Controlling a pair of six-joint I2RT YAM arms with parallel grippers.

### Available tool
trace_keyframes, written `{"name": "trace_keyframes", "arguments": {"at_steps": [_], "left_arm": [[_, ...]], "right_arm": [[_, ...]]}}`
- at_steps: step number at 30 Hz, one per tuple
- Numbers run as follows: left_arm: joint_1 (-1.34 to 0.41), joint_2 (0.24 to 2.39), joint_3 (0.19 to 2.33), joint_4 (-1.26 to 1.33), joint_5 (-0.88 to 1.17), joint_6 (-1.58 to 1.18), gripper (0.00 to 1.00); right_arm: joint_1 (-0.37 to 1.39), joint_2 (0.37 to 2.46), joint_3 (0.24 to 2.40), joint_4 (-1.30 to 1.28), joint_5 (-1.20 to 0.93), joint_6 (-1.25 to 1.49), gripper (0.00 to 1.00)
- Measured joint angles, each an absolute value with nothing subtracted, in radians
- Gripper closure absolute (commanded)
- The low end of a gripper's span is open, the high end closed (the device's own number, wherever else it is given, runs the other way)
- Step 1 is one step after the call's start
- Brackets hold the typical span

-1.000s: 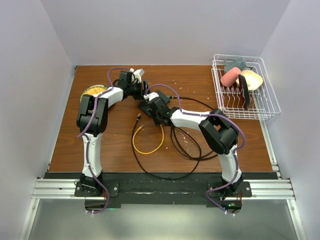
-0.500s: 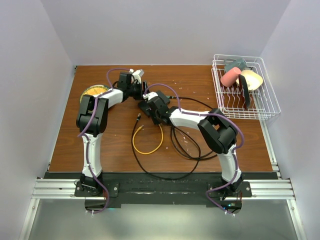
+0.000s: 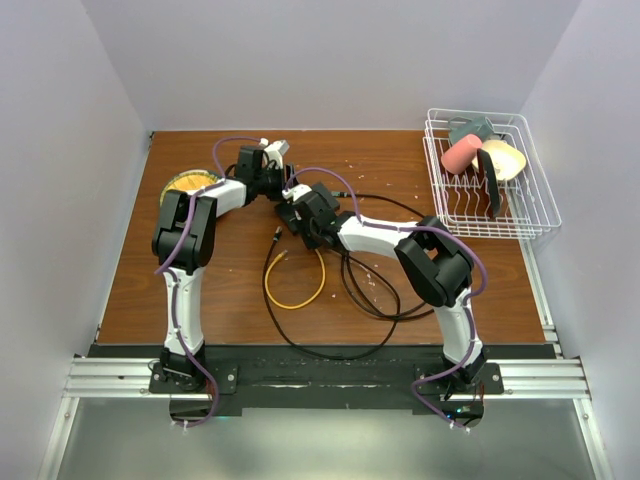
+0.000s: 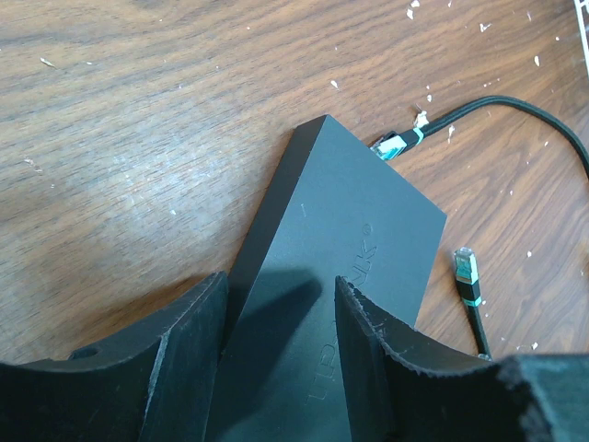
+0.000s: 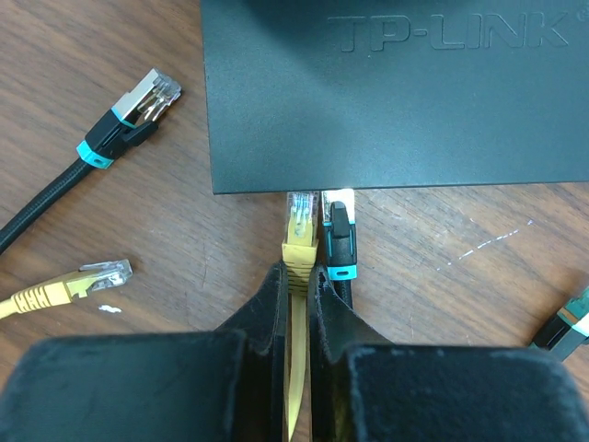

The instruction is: Insert the plug into the switch port

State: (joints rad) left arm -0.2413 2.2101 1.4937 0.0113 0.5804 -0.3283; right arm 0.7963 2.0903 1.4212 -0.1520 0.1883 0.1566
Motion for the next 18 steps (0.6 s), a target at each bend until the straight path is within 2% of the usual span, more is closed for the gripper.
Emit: {"name": "trace_keyframes", "arguments": {"at_steps": [9,18], "left_arm": [[-0.243,2.202,1.483,0.009,0.575,-0.319,0.46],[-0.245,2.198,1.478,0.006,0.571,-0.319,0.4]], "right_arm": [[0.796,2.094,1.434,-0.173,0.161,0.137,1.0],[0.793,2.101,1.449,-0.188,0.128,0.104,1.0]]}}
